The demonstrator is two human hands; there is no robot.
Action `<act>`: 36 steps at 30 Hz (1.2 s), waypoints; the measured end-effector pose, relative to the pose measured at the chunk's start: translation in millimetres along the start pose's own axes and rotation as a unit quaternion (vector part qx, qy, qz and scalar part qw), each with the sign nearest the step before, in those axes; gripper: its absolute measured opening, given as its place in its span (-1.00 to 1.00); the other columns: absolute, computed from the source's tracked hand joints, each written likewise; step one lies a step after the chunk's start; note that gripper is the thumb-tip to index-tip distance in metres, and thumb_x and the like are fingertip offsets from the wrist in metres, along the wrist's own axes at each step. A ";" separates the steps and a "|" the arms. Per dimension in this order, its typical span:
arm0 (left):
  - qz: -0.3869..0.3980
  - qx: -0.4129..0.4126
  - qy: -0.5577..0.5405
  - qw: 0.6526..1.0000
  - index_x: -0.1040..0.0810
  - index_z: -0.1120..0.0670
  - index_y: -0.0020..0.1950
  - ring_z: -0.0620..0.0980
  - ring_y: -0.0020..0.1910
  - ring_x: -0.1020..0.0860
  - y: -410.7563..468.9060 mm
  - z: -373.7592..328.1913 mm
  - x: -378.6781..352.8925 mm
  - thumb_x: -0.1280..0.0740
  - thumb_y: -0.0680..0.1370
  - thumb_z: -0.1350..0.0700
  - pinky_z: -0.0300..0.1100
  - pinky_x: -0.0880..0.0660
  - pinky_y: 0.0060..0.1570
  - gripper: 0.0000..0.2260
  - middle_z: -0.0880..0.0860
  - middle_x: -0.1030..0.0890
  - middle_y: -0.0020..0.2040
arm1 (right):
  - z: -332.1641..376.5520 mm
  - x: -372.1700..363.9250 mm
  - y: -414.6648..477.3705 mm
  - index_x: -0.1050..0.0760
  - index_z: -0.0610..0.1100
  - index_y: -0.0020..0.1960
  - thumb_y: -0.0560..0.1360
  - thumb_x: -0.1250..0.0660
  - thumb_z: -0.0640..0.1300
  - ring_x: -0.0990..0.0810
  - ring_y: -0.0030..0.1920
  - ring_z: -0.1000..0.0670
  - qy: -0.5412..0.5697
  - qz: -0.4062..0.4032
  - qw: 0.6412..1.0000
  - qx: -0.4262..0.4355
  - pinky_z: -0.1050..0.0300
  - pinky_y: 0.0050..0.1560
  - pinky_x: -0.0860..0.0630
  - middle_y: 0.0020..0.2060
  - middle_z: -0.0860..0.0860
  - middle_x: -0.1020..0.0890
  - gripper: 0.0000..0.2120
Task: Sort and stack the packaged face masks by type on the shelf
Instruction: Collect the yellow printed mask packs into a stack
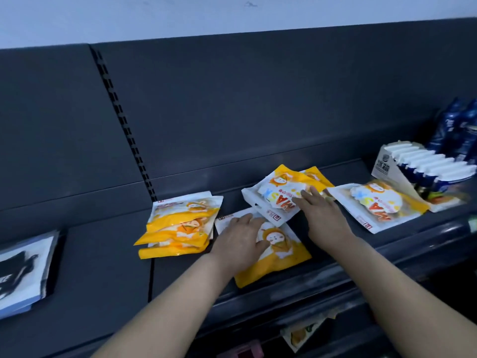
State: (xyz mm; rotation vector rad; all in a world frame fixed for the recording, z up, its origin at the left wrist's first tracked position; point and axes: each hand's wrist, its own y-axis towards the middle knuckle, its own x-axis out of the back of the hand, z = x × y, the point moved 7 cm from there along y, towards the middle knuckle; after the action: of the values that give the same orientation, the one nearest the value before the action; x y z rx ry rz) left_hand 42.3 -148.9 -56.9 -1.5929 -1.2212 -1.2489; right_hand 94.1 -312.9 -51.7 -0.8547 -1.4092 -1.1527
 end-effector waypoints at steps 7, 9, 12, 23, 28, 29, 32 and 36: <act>0.007 0.097 -0.027 0.995 -0.33 0.06 0.39 0.03 0.32 -0.40 9.7 10.2 -12.4 -0.22 0.57 -0.18 -0.11 -0.40 0.21 -0.51 0.06 -0.47 0.33 | -26.1 -22.5 51.9 -0.09 0.00 0.49 0.50 -0.16 -0.28 0.18 0.54 -0.16 0.002 0.084 0.996 0.041 -0.21 0.50 0.07 0.55 -0.07 0.05 -0.39; 0.016 0.114 -0.034 0.993 -0.33 0.04 0.41 0.01 0.36 -0.39 12.6 10.9 -17.0 -0.21 0.57 -0.21 -0.13 -0.38 0.27 -0.50 0.04 -0.44 0.38 | -31.4 -29.3 58.6 -0.09 0.05 0.48 0.46 -0.19 -0.23 -0.03 0.52 -0.16 0.013 0.134 0.989 0.061 -0.22 0.45 -0.13 0.54 -0.05 -0.05 -0.36; 0.007 0.139 0.001 0.990 -0.25 -0.02 0.50 0.01 0.51 -0.18 21.3 10.1 -21.5 -0.16 0.58 -0.24 -0.07 -0.22 0.44 -0.45 0.03 -0.23 0.54 | -34.8 -21.5 59.5 -0.22 0.15 0.44 0.48 -0.17 -0.06 -0.35 0.33 -0.14 0.016 0.155 0.984 0.084 -0.07 0.27 -0.35 0.39 -0.01 -0.32 -0.47; -0.070 0.282 0.078 0.954 -0.28 -0.16 0.44 0.05 0.35 -0.24 26.7 -14.4 -19.9 -0.10 0.46 -0.43 0.03 -0.28 0.26 -0.38 -0.03 -0.32 0.35 | -55.0 -25.5 63.9 -0.01 0.14 0.53 0.41 -0.31 0.28 -0.15 0.45 -0.12 -0.011 0.132 0.958 0.255 -0.17 0.40 -0.18 0.50 0.03 -0.15 -0.19; -0.021 0.301 0.053 0.952 -0.15 -0.18 0.51 0.08 0.43 -0.17 32.0 -12.3 -23.2 -0.12 0.50 -0.37 0.04 -0.23 0.36 -0.38 0.00 -0.22 0.46 | -50.6 -23.3 71.1 -0.22 -0.03 0.47 0.64 -0.08 -0.08 -0.15 0.50 -0.12 0.051 0.056 0.969 0.235 0.00 0.38 -0.23 0.48 -0.05 -0.24 -0.60; -0.021 0.303 0.045 0.952 -0.13 -0.14 0.53 0.08 0.46 -0.15 33.9 -10.9 -23.2 -0.13 0.52 -0.34 0.05 -0.22 0.37 -0.37 0.00 -0.20 0.49 | -54.1 -19.0 73.9 -0.28 -0.06 0.43 0.63 -0.05 -0.17 -0.25 0.46 -0.11 0.106 0.035 0.970 0.214 0.01 0.32 -0.30 0.43 -0.06 -0.33 -0.63; -0.041 0.305 0.026 0.951 -0.12 -0.02 0.54 0.05 0.49 -0.13 43.8 -4.1 -22.6 -0.15 0.55 -0.29 0.03 -0.21 0.40 -0.35 -0.02 -0.18 0.53 | -67.8 6.2 77.8 -0.37 -0.05 0.34 0.62 -0.01 -0.26 -0.55 0.18 -0.13 0.229 -0.056 0.961 0.143 -0.01 0.10 -0.48 0.17 -0.07 -0.58 -0.64; -0.050 0.302 -0.037 0.951 -0.13 0.10 0.55 0.05 0.53 -0.10 58.9 4.9 -28.3 -0.17 0.59 -0.18 -0.03 -0.16 0.45 -0.38 0.05 -0.15 0.56 | -70.2 27.2 67.5 -0.32 -0.11 0.43 0.66 0.01 -0.14 -0.57 0.08 -0.18 0.285 -0.095 0.948 0.110 -0.03 0.05 -0.48 0.10 -0.16 -0.63 -0.62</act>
State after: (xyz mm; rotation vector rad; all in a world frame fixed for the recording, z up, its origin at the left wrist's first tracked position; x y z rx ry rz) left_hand 98.6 -165.7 -85.9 -1.1417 -1.5616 -0.7634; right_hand 173.2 -364.1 -15.3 -0.1977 -1.1166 -1.2323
